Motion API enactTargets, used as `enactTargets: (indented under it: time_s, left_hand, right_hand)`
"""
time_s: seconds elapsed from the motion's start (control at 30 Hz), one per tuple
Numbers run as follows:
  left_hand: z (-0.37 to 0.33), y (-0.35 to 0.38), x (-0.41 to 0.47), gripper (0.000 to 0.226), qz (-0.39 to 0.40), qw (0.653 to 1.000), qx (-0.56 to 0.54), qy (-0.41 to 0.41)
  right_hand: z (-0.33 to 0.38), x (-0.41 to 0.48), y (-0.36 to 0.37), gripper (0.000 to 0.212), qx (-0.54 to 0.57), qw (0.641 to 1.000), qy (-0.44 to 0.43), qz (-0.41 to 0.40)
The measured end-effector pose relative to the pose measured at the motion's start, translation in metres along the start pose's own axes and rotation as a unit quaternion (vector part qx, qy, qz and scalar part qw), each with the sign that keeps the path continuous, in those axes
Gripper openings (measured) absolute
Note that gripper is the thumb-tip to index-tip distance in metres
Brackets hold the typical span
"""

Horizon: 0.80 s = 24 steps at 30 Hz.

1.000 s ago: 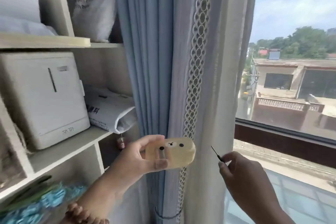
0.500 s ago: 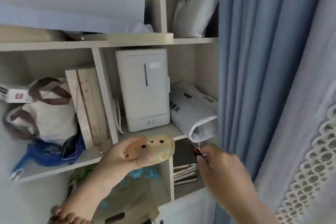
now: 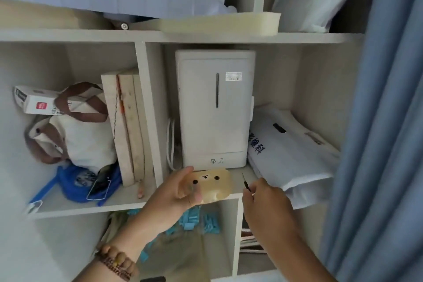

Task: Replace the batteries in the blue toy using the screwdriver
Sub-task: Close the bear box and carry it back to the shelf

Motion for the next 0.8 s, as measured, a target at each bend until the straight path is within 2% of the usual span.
enactTargets:
  time_s: [0.1, 0.17, 0.27, 0.33, 0.43, 0.5, 0.6, 0.77, 0.8]
  left_hand:
    - [0.007, 0.002, 0.009, 0.07, -0.015, 0.999, 0.013, -0.031]
    - [0.009, 0.004, 0.015, 0.069, -0.018, 0.998, 0.037, -0.044]
    - [0.016, 0.006, 0.025, 0.067, -0.023, 0.997, 0.037, -0.057]
    - [0.019, 0.008, 0.028, 0.067, -0.023, 0.998, 0.033, -0.057]
    - [0.021, 0.01, 0.029, 0.065, -0.017, 0.997, 0.043, -0.058]
    - [0.024, 0.008, 0.03, 0.065, -0.012, 0.996, 0.062, -0.058]
    - [0.023, 0.007, 0.032, 0.065, 0.003, 0.994, 0.094, -0.046]
    - [0.025, 0.008, 0.033, 0.061, 0.005, 0.994, 0.096, -0.061]
    - [0.024, 0.008, 0.033, 0.06, 0.003, 0.993, 0.098, -0.061]
  right_hand:
    - [0.0, 0.018, 0.016, 0.025, -0.01, 1.0, -0.022, 0.01]
    - [0.005, 0.023, 0.025, 0.017, -0.03, 0.998, -0.045, 0.01]
    - [0.006, 0.026, 0.04, 0.039, -0.057, 0.997, -0.057, 0.004]
    - [0.007, 0.027, 0.047, 0.044, -0.052, 0.998, -0.04, -0.005]
    - [0.01, 0.029, 0.059, 0.026, -0.081, 0.994, -0.052, 0.058]
    - [0.011, 0.036, 0.055, 0.011, -0.093, 0.994, -0.043, 0.04]
    - [0.003, 0.046, 0.057, 0.022, -0.097, 0.995, -0.03, 0.023]
    - [-0.001, 0.053, 0.065, 0.002, -0.092, 0.995, -0.035, 0.034]
    - [0.0, 0.054, 0.064, 0.004, -0.093, 0.994, -0.034, 0.038]
Point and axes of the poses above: each hand's wrist, its own x-axis towards the middle knuckle, its own y-axis out of the palm, z = x × y, the point moved 7 cm from there along x, towards the middle knuckle
